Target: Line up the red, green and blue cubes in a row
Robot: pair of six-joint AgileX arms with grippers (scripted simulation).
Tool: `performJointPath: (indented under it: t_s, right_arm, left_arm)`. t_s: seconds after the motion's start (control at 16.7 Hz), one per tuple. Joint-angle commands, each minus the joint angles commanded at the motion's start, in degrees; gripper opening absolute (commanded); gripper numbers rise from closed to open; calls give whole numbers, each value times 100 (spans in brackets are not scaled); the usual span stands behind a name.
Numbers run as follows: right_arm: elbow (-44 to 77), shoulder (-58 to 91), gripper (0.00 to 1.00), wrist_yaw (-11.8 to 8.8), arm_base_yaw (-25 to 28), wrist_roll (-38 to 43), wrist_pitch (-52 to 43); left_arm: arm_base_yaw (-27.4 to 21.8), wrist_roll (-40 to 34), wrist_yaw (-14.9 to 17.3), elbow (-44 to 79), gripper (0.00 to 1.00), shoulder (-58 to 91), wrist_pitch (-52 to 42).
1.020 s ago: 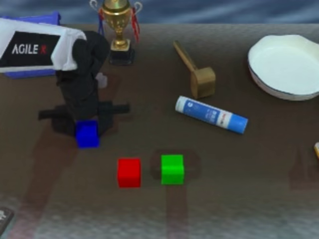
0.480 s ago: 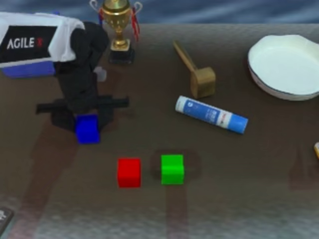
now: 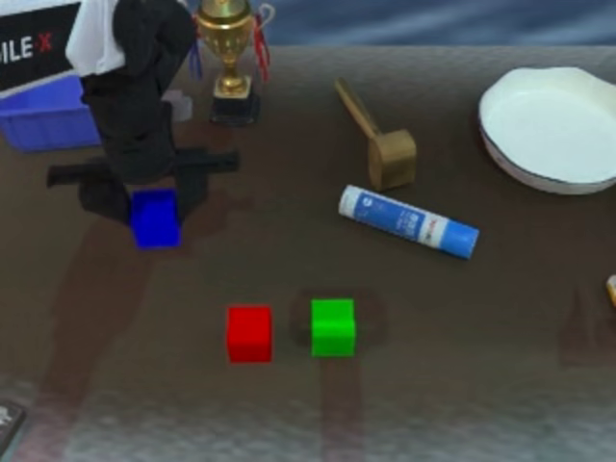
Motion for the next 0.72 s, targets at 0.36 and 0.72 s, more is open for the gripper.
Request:
performJointPath:
  t_s: [0.36, 0.72]
  right_arm:
    - [0, 0, 100, 0, 0, 0, 0]
    - [0, 0, 100, 0, 0, 0, 0]
  left_arm:
    - [-624, -486, 11, 654, 0, 441, -350]
    - [-2306, -1920, -10, 2786, 0, 1521, -1348]
